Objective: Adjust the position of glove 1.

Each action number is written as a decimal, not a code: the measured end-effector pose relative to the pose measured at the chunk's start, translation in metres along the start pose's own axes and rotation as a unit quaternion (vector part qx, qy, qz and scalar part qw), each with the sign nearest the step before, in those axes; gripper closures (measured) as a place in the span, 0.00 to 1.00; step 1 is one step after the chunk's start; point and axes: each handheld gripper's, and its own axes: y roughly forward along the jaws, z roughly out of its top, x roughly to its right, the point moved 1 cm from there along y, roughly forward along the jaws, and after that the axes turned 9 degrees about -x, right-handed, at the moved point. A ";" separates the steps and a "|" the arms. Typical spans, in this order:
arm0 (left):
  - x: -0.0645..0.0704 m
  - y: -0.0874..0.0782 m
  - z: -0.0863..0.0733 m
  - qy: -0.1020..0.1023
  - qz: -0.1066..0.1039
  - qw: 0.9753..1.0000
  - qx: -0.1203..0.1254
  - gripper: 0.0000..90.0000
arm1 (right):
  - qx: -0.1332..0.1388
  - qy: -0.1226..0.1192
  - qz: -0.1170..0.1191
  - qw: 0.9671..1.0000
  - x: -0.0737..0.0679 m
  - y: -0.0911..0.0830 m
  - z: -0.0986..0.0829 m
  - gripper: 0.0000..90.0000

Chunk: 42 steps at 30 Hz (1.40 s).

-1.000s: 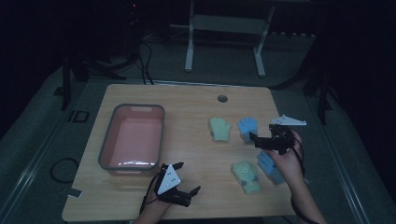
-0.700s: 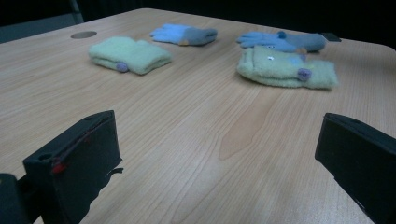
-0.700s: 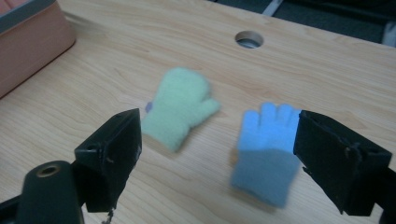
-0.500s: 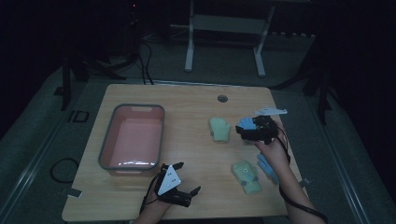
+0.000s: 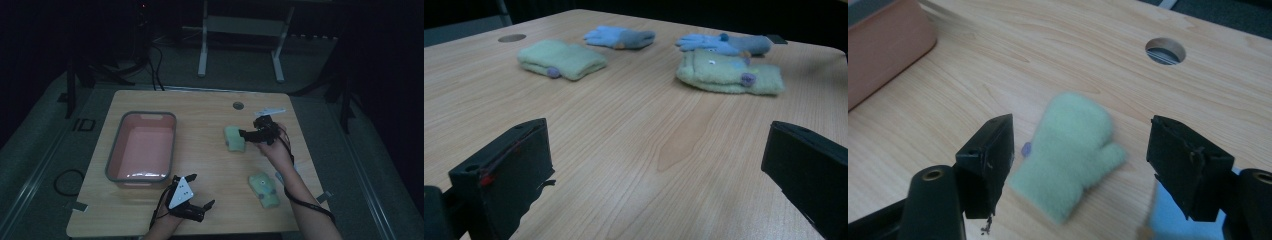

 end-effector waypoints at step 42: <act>0.000 0.000 0.000 0.000 0.002 1.000 -0.001 0.00 | -0.054 0.008 0.019 0.998 -0.033 0.057 -0.002 0.96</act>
